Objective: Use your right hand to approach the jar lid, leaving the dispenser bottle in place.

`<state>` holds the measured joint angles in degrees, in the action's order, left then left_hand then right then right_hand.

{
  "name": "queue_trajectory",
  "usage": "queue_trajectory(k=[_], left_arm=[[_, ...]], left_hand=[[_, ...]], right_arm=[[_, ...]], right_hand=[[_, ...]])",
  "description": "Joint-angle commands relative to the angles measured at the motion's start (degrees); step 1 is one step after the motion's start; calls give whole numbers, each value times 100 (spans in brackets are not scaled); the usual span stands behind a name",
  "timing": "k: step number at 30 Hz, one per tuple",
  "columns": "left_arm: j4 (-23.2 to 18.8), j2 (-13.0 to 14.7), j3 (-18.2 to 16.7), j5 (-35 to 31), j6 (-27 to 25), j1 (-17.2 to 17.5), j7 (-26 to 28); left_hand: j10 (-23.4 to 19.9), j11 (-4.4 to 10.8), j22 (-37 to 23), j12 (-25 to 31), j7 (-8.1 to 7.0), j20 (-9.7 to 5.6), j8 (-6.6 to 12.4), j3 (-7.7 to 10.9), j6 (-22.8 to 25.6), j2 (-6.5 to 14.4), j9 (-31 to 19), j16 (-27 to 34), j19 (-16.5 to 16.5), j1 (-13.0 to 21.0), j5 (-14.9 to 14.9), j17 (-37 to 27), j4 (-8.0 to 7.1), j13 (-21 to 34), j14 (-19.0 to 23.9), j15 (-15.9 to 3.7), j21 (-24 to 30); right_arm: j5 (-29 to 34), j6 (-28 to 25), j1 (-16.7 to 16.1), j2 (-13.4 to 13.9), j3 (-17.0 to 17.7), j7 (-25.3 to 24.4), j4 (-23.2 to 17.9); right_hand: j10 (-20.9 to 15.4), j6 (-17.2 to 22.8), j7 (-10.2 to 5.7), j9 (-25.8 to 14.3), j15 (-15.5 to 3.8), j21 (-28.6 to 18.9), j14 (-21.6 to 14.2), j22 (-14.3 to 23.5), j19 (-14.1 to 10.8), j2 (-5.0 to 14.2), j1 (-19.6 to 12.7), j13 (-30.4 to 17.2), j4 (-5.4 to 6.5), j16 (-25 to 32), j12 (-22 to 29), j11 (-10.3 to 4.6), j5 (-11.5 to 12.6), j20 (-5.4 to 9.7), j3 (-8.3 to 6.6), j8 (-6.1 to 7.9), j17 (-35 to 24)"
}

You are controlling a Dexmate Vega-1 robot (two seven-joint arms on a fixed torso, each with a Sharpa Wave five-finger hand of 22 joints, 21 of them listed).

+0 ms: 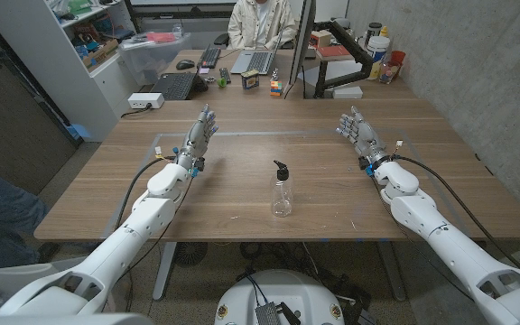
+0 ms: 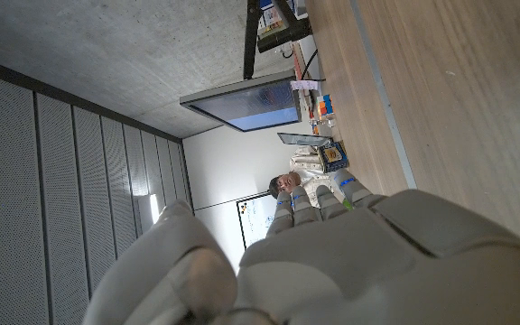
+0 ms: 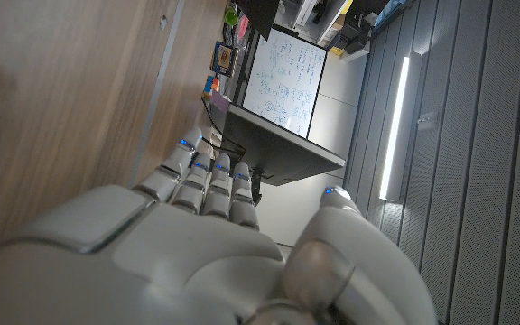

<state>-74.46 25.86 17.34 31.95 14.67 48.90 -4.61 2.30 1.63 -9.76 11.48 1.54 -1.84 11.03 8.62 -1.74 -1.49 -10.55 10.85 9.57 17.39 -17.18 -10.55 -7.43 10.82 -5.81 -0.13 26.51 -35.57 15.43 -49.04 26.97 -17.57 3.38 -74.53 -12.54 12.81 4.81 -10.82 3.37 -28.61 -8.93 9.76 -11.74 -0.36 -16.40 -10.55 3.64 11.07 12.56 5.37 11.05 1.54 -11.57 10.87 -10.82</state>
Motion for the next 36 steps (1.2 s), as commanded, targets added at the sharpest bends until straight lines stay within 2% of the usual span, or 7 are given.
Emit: queue_trajectory(k=[1, 8, 16, 26, 36], left_arm=[[-91, -1236, -1410, -1298, -519, 206, -789], [-203, -1807, -2012, -1939, -700, 243, -1206], [-251, -2233, -2449, -2437, -836, 237, -1535], [-265, -2519, -2775, -2834, -914, 233, -1810], [-283, -2668, -2977, -3027, -924, 208, -1980]], left_hand=[[28, -5, -9, 27, 18, -234, 36, 35, -19, 1, -21, 27, 204, 53, -40, -10, 2, 7, -52, 1, 25], [23, 10, -10, 29, 18, -205, 37, 31, -12, 9, -21, 29, 205, 58, -44, -10, 6, 7, -46, 5, 5], [22, -10, -11, 29, 20, -179, 41, 26, 1, 18, -21, 28, 205, 62, -48, -10, 10, 8, -48, 12, -16], [20, -10, -13, 30, 19, -138, 44, 19, 13, 33, -21, 27, 206, 69, -54, -9, 15, 8, -53, 15, -46], [14, -17, -14, 32, 32, -126, 46, 12, 25, 44, -21, 30, 195, 74, -58, -9, 20, 8, -44, 25, -69]], right_arm=[[728, -354, -211, -566, 806, 520, -81], [1066, -475, -277, -847, 1175, 753, -128], [1331, -569, -310, -1073, 1422, 935, -124], [1541, -606, -285, -1267, 1583, 1080, -81], [1777, -502, -198, -1371, 1640, 1108, 35]], right_hand=[[-46, 56, 13, -9, -3, -35, -58, 17, -49, 5, -56, -25, 1, 45, 29, 2, 21, -4, -40, 36, -28], [-52, 64, 5, -8, -6, -21, -63, 17, -54, 10, -64, -25, -7, 45, 29, -2, 21, -8, -42, 39, -25], [-67, 66, -20, -7, -22, 4, -78, 18, -42, 18, -78, -24, -18, 46, 32, -7, 22, -23, -45, 39, -22], [-93, 66, -25, -6, -47, 29, -138, 19, -82, 30, -95, -24, -36, 61, 37, -43, 21, -12, -49, 38, -17], [-137, 88, -20, -5, -58, 60, -159, 20, -95, 38, -111, -24, -53, 61, 49, -42, 20, -12, -51, 46, -13]])
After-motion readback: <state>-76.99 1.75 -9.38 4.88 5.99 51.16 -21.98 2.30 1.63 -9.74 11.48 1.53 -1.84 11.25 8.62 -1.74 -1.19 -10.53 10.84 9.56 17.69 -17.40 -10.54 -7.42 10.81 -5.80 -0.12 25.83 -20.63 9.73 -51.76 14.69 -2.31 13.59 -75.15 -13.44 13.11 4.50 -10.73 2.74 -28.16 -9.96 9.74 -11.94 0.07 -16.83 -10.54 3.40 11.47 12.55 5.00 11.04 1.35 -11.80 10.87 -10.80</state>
